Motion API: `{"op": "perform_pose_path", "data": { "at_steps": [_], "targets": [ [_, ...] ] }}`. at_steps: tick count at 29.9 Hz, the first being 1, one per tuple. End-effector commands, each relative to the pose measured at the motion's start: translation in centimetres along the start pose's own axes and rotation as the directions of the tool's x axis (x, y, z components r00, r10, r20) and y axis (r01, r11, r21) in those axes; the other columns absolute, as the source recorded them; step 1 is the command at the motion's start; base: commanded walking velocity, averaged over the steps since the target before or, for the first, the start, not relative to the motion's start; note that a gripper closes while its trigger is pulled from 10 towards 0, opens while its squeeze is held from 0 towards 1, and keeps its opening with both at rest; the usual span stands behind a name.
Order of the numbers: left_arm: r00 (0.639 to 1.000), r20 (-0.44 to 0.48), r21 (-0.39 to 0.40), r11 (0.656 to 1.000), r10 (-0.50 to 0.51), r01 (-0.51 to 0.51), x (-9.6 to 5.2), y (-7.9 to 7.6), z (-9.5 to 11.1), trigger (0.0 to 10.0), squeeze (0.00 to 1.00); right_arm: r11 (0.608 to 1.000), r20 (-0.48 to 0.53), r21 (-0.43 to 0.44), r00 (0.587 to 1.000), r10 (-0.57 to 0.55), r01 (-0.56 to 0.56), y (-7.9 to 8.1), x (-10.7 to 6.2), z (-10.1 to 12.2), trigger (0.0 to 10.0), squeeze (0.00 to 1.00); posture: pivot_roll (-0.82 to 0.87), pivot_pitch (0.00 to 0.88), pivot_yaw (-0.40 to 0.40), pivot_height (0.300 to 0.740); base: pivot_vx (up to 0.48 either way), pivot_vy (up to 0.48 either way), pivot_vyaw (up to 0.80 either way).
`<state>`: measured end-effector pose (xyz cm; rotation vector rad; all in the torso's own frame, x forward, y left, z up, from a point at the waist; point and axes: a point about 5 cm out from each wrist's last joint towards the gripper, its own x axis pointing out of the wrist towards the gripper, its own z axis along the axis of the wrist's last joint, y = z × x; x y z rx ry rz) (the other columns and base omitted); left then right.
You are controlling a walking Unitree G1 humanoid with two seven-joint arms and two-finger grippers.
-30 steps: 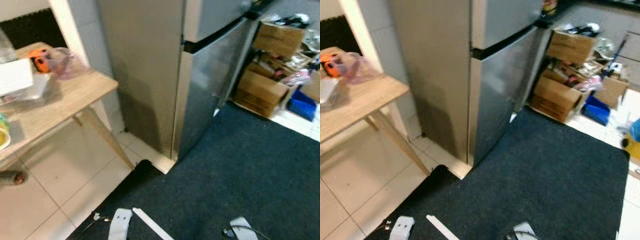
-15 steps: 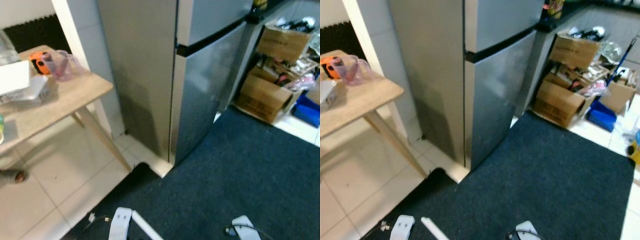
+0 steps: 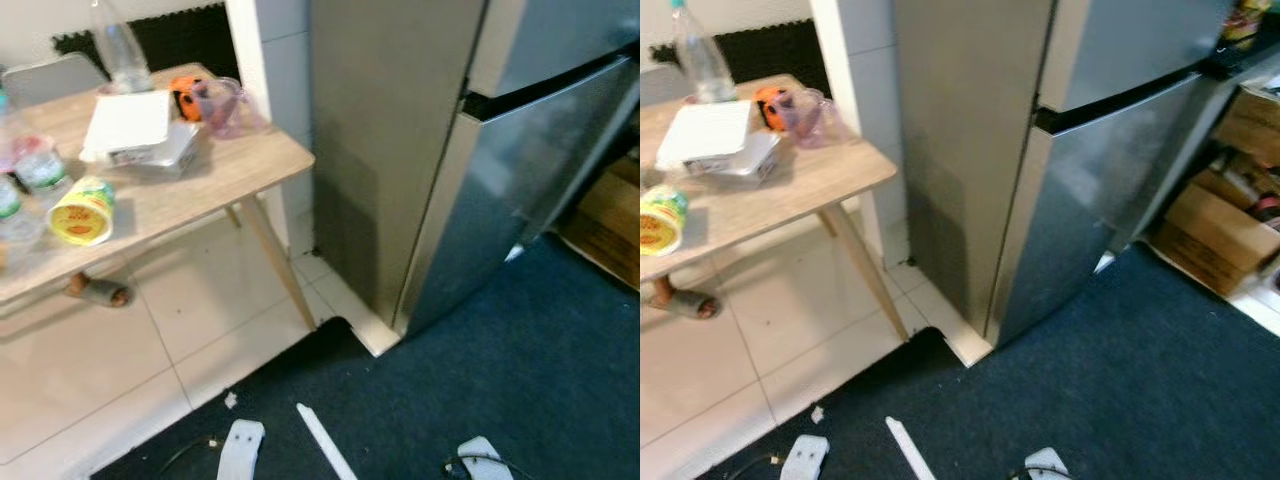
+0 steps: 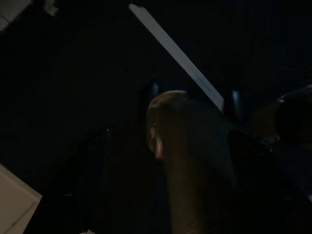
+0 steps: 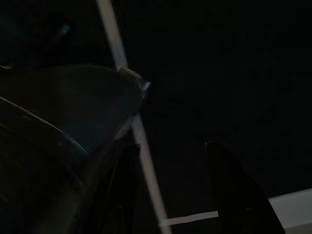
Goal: Restocking fridge
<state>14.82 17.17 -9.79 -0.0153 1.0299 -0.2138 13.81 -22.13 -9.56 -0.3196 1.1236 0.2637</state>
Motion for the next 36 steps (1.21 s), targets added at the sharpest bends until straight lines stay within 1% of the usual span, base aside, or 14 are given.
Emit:
{"op": "perform_pose_path", "data": {
  "at_steps": [1, 4, 8, 12, 16, 22, 27, 36],
  "targets": [
    [0.999, -0.049, -0.003, 1.0, 0.003, -0.003, -0.19, -0.29, -1.47, 10.0, 0.0, 1.0, -0.005, 0.005, 1.0, 0.008, -0.008, 0.4, 0.05, -0.16, 10.0, 0.0, -0.05, 0.06, -0.043, 0.74, 0.0, 0.0, 0.8],
    [0.999, -0.045, 0.001, 1.0, 0.023, -0.023, -0.2, -0.16, -1.43, 10.0, 0.0, 1.0, -0.006, 0.002, 1.0, 0.007, -0.007, 0.4, 0.06, -0.15, 10.0, 0.0, -0.05, 0.06, -0.045, 0.74, 0.0, 0.0, 0.8],
    [0.999, -0.031, 0.037, 0.999, 0.037, -0.036, -0.21, -0.01, -1.23, 10.0, 0.0, 1.0, -0.003, -0.015, 1.0, -0.027, 0.027, 0.04, 0.02, -0.08, 10.0, 0.0, -0.04, 0.061, -0.045, 0.74, 0.0, 0.0, 0.77],
    [0.999, -0.03, 0.04, 0.999, 0.037, -0.036, -0.22, 0.05, -1.18, 10.0, 0.0, 0.999, -0.001, -0.001, 0.999, -0.038, 0.038, 0.02, 0.02, -0.1, 10.0, 0.0, -0.04, 0.06, -0.045, 0.74, 0.0, 0.0, 0.0],
    [0.999, -0.034, 0.038, 0.999, 0.037, -0.036, -0.27, 0.18, -1.25, 10.0, 0.0, 1.0, -0.001, -0.014, 1.0, -0.022, 0.022, 0.13, 0.03, -0.1, 10.0, 0.0, -0.04, 0.06, -0.045, 0.74, 0.0, 0.0, 0.0],
    [0.999, -0.036, 0.044, 0.998, 0.038, -0.036, -0.33, 0.37, -1.27, 10.0, 0.0, 1.0, -0.003, -0.026, 1.0, -0.016, 0.016, 0.21, 0.02, -0.18, 10.0, 0.0, -0.04, 0.05, -0.046, 0.74, 0.0, 0.0, 0.78],
    [0.999, -0.038, 0.034, 0.999, 0.027, -0.025, -0.33, 0.32, -1.3, 10.0, 0.0, 0.999, -0.005, -0.044, 1.0, -0.011, 0.01, 0.27, 0.04, -0.13, 10.0, 0.0, -0.03, 0.038, -0.047, 0.74, 0.0, 0.0, 0.78],
    [0.999, -0.042, 0.033, 0.999, 0.027, -0.025, -0.37, 0.29, -1.5, 10.0, 0.0, 0.999, -0.002, -0.047, 1.0, -0.008, 0.008, 0.21, 0.04, -0.04, 10.0, 0.0, -0.04, 0.033, -0.046, 0.74, 0.0, 0.0, 0.78]
  ]
}}
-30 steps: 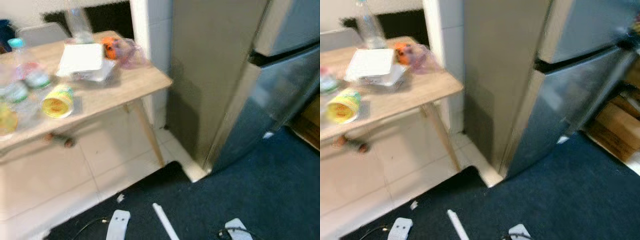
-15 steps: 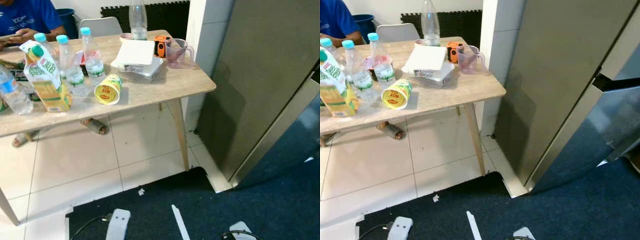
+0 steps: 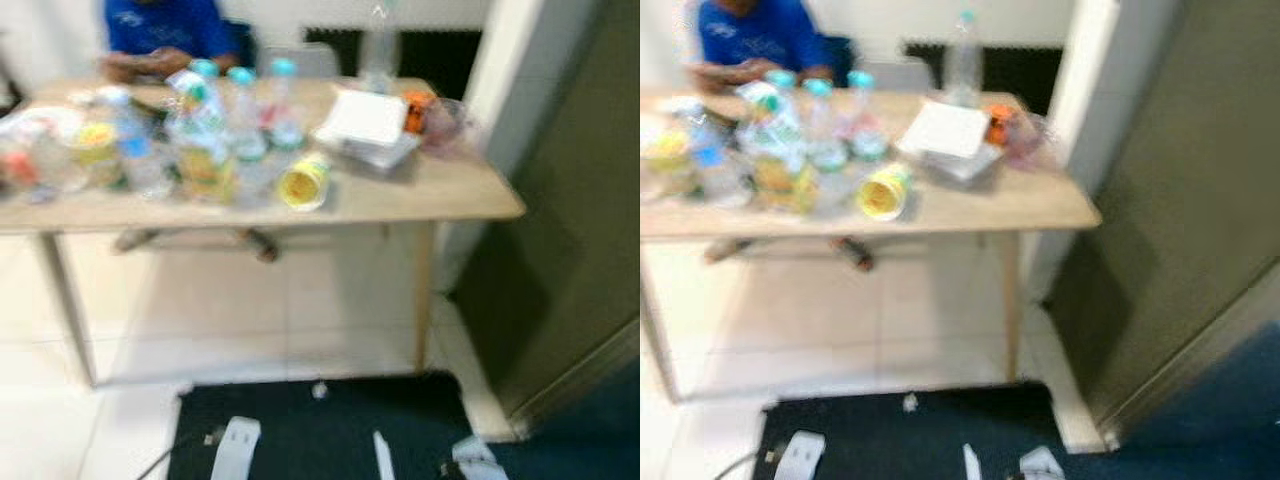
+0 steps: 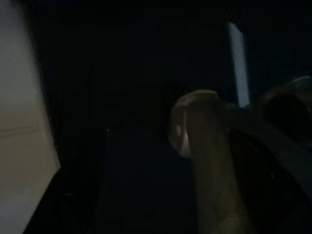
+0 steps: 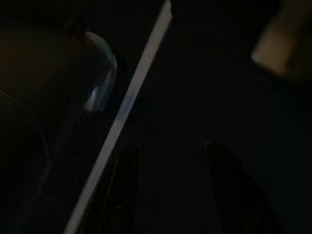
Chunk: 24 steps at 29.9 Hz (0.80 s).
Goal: Restocking fridge
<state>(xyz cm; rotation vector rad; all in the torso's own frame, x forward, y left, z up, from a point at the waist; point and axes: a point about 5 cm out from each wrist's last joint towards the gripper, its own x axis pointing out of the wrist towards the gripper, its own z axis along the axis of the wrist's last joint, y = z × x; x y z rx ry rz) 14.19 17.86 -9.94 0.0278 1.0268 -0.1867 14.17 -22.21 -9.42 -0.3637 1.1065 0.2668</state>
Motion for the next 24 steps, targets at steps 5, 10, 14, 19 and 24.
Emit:
{"op": "perform_pose_path", "data": {
  "at_steps": [5, 10, 14, 19, 24],
  "targets": [
    [0.999, -0.044, -0.015, 1.0, -0.026, 0.026, -0.13, -0.28, -0.99, 10.0, 0.0, 1.0, -0.011, -0.009, 1.0, 0.015, -0.015, 0.45, 0.0, -0.38, 10.0, 0.0, -0.03, 0.039, -0.045, 0.74, 0.0, 0.0, 0.78],
    [0.999, -0.045, -0.029, 0.999, -0.03, 0.028, -0.14, -0.22, -0.96, 10.0, 0.0, 1.0, -0.006, -0.004, 1.0, -0.005, 0.005, 0.37, 0.0, -0.36, 10.0, 0.0, -0.04, 0.043, -0.043, 0.74, 0.0, 0.0, 0.78],
    [0.998, -0.043, -0.045, 0.998, -0.042, 0.041, -0.13, -0.25, -0.9, 10.0, 0.0, 1.0, -0.003, -0.006, 1.0, -0.017, 0.017, 0.33, 0.01, -0.3, 10.0, 0.0, -0.04, 0.047, -0.043, 0.74, 0.0, 0.0, 0.2],
    [0.998, -0.046, -0.042, 0.998, -0.045, 0.043, -0.12, -0.19, -0.84, 10.0, 0.0, 1.0, -0.001, -0.004, 1.0, -0.017, 0.017, 0.32, 0.01, -0.29, 10.0, 0.0, -0.04, 0.048, -0.042, 0.74, 0.0, -0.48, 0.0],
    [0.998, -0.049, -0.051, 0.998, -0.029, 0.026, -0.14, -0.05, -0.92, 10.0, 0.0, 1.0, -0.001, -0.001, 1.0, -0.018, 0.018, 0.31, 0.0, -0.33, 10.0, 0.0, -0.04, 0.051, -0.042, 0.74, 0.0, -0.352, 0.0]
  ]
}}
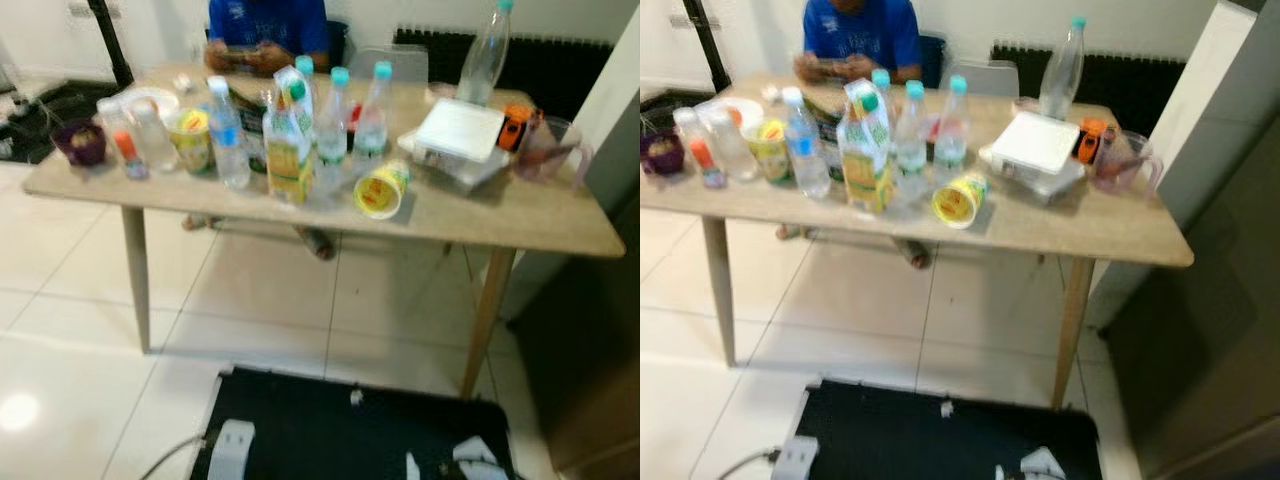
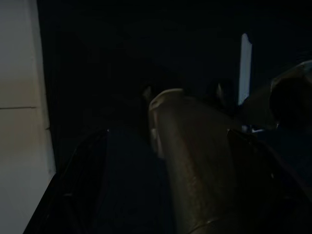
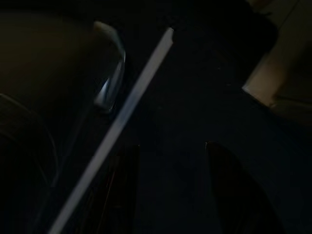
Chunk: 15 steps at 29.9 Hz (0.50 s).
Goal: Restocking fridge
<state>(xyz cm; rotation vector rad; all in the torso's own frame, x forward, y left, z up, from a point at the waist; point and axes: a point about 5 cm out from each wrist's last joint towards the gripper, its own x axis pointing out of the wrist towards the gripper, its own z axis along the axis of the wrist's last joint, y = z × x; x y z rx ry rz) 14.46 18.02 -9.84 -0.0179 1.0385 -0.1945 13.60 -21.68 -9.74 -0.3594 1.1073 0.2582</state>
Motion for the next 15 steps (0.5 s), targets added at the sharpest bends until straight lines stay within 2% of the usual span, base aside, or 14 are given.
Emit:
{"op": "perform_pose_path", "data": {
  "at_steps": [1, 15],
  "targets": [
    [0.999, -0.04, -0.018, 1.0, 0.006, -0.007, -0.15, -0.19, -1.18, 10.0, 0.0, 1.0, 0.0, -0.009, 1.0, -0.014, 0.014, -0.43, -0.06, 0.04, 10.0, 0.0, -0.04, 0.051, -0.042, 0.74, 0.0, 0.0, 0.0],
    [0.999, -0.024, -0.042, 0.999, 0.024, -0.025, -0.15, 0.06, -0.89, 10.0, 0.0, 1.0, -0.012, 0.005, 1.0, -0.025, 0.025, -0.34, -0.06, -0.19, 10.0, 0.0, -0.04, 0.058, -0.041, 0.74, 0.0, 0.0, 0.0]
  ]
}}
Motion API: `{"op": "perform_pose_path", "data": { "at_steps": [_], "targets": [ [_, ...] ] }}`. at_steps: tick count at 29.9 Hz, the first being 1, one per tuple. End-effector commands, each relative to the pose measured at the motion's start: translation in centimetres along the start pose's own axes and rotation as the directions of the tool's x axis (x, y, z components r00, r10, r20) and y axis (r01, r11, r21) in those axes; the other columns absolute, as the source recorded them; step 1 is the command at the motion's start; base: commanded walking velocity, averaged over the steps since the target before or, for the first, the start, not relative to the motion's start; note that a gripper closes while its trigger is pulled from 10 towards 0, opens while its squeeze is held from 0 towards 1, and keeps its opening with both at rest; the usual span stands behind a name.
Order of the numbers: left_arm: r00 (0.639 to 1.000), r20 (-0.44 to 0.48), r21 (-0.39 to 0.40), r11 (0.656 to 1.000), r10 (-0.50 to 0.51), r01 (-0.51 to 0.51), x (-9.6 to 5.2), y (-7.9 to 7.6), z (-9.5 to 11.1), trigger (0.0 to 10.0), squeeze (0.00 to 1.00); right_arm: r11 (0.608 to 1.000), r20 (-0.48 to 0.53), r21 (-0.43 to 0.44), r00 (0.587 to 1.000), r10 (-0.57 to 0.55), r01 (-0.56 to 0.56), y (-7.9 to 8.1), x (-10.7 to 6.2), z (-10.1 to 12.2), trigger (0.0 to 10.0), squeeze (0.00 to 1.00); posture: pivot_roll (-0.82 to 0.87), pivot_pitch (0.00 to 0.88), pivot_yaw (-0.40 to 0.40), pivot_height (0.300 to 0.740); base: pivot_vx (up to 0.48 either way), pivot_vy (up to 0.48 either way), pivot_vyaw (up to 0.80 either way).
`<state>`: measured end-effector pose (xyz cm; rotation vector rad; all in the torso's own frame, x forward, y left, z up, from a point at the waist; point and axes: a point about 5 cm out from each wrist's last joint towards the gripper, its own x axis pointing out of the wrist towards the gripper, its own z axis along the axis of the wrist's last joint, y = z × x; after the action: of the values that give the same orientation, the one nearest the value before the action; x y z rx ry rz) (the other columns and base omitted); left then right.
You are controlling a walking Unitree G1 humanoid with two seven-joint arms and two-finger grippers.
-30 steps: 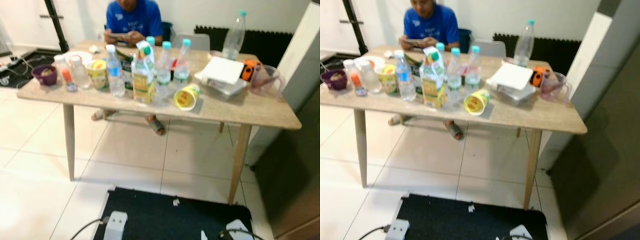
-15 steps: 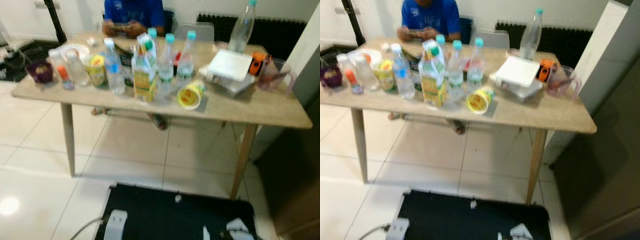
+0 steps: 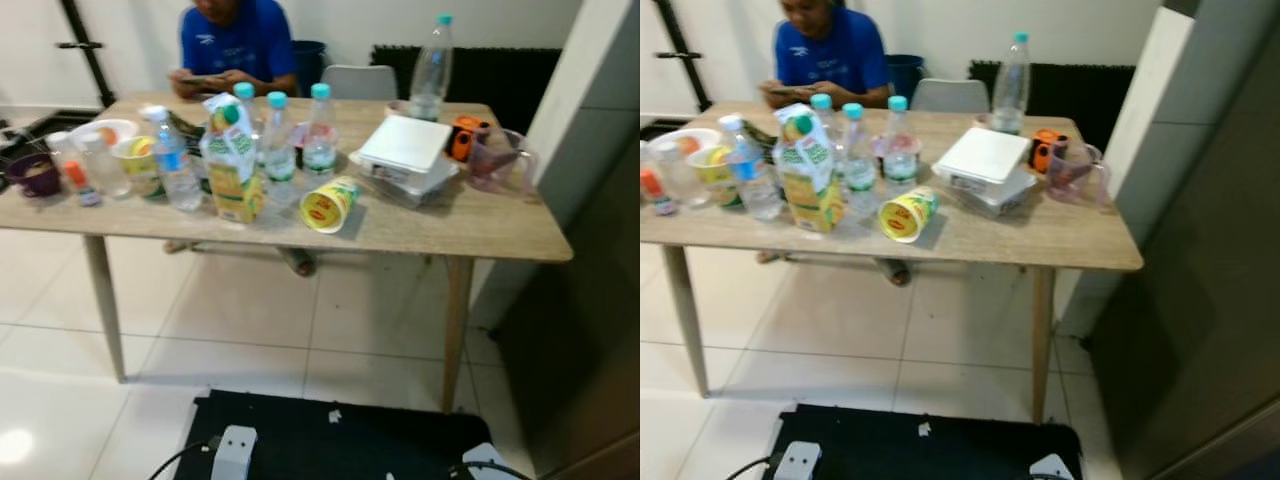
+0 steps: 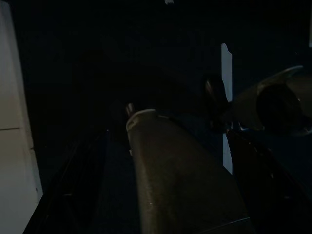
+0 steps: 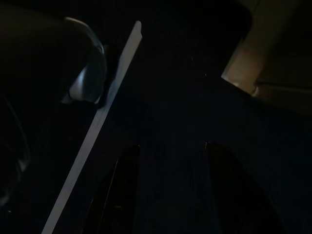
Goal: Restocking fridge
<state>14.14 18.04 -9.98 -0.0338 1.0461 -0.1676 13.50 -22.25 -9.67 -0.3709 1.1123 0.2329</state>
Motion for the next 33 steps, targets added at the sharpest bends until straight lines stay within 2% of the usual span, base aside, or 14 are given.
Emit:
{"op": "perform_pose_path", "data": {
  "at_steps": [1, 8, 10, 13, 14, 17, 18, 20, 22, 23, 25, 27, 28, 33],
  "targets": [
    [1.0, 0.001, -0.043, 0.999, 0.018, -0.017, -0.1, 0.2, -0.1, 10.0, 0.0, 1.0, -0.007, -0.002, 1.0, -0.006, 0.006, 0.1, 0.1, 0.1, 10.0, 0.0, -0.04, 0.058, -0.041, 0.74, 0.0, 0.0, 0.0],
    [0.984, 0.179, -0.112, 0.994, 0.023, -0.003, 0.3, 0.8, 4.6, 10.0, 0.0, 1.0, -0.01, -0.004, 1.0, -0.009, 0.009, 0.2, 0.1, 0.0, 10.0, 0.0, -0.04, 0.07, -0.043, 0.74, 0.0, 0.0, 0.0],
    [0.916, 0.4, -0.185, 0.977, -0.022, 0.104, 0.0, 1.1, 10.3, 10.0, 0.0, 1.0, -0.011, -0.001, 1.0, -0.003, 0.003, 0.4, 0.0, -0.2, 10.0, 0.0, -0.04, 0.078, -0.041, 0.74, 0.0, 0.0, 0.0],
    [0.887, 0.459, -0.189, 0.97, -0.048, 0.151, -0.2, 1.0, 11.9, 10.0, 0.0, 1.0, -0.012, 0.0, 1.0, 0.0, 0.0, 0.5, 0.0, -0.3, 10.0, 0.0, -0.04, 0.08, -0.041, 0.74, 0.0, 0.0, 0.0],
    [0.827, 0.545, -0.147, 0.956, -0.135, 0.253, -0.6, 0.3, 14.3, 10.0, 0.0, 1.0, -0.012, 0.002, 1.0, 0.003, -0.003, 0.7, 0.1, -0.3, 10.0, 0.0, -0.04, 0.081, -0.04, 0.74, 0.0, 0.0, 0.0],
    [0.79, 0.584, -0.107, 0.947, -0.188, 0.304, -0.9, -0.1, 15.5, 10.0, 0.0, 1.0, -0.012, 0.002, 1.0, 0.006, -0.006, 0.9, 0.1, -0.3, 10.0, 0.0, -0.04, 0.081, -0.04, 0.74, 0.0, 0.0, 0.0],
    [0.718, 0.625, -0.015, 0.914, -0.307, 0.405, -1.5, -0.9, 17.2, 10.0, 0.0, 1.0, -0.013, 0.004, 1.0, 0.009, -0.009, 1.0, 0.1, -0.4, 10.0, 0.0, -0.04, 0.084, -0.039, 0.74, 0.0, 0.0, 0.0],
    [0.694, 0.63, 0.016, 0.9, -0.348, 0.436, -1.7, -1.2, 17.5, 10.0, 0.0, 1.0, -0.013, 0.004, 1.0, 0.01, -0.01, 1.0, 0.1, -0.5, 10.0, 0.0, -0.04, 0.084, -0.039, 0.74, 0.0, 0.0, 0.0],
    [0.617, 0.587, 0.156, 0.821, -0.524, 0.549, -2.1, -2.4, 17.7, 10.0, 0.0, 1.0, -0.014, 0.006, 1.0, 0.01, -0.01, 1.0, 0.0, -0.5, 10.0, 0.0, -0.04, 0.086, -0.037, 0.74, 0.0, 0.0, 0.0],
    [0.617, 0.587, 0.156, 0.821, -0.524, 0.549, -2.1, -2.4, 17.7, 10.0, 0.0, 1.0, -0.014, 0.006, 1.0, 0.01, -0.01, 1.0, 0.0, -0.5, 10.0, 0.0, -0.04, 0.086, -0.037, 0.74, 0.0, 0.0, 0.0],
    [0.494, 0.521, 0.302, 0.691, -0.697, 0.657, -3.0, -3.7, 18.0, 10.0, 0.0, 1.0, -0.015, 0.008, 1.0, 0.01, -0.01, 1.0, 0.0, -0.6, 10.0, 0.0, -0.04, 0.091, -0.037, 0.74, 0.0, 0.0, 0.0],
    [0.452, 0.502, 0.343, 0.649, -0.738, 0.679, -3.4, -4.0, 18.2, 10.0, 0.0, 1.0, -0.016, 0.008, 1.0, 0.01, -0.01, 1.0, 0.0, -0.6, 10.0, 0.0, -0.04, 0.091, -0.037, 0.74, 0.0, 0.0, 0.0],
    [0.368, 0.488, 0.416, 0.581, -0.792, 0.699, -4.4, -4.8, 19.3, 10.0, 0.0, 1.0, -0.017, 0.007, 1.0, 0.01, -0.01, 1.0, 0.0, -0.7, 10.0, 0.0, -0.04, 0.101, -0.036, 0.74, 0.0, 0.0, 0.0],
    [0.315, 0.518, 0.516, 0.584, -0.795, 0.626, -5.8, -5.8, 22.0, 10.0, 0.0, 1.0, -0.02, 0.003, 1.0, 0.016, -0.015, 1.2, 0.0, -0.9, 10.0, 0.0, -0.04, 0.117, -0.032, 0.74, 0.0, 0.0, 0.0]
  ]
}}
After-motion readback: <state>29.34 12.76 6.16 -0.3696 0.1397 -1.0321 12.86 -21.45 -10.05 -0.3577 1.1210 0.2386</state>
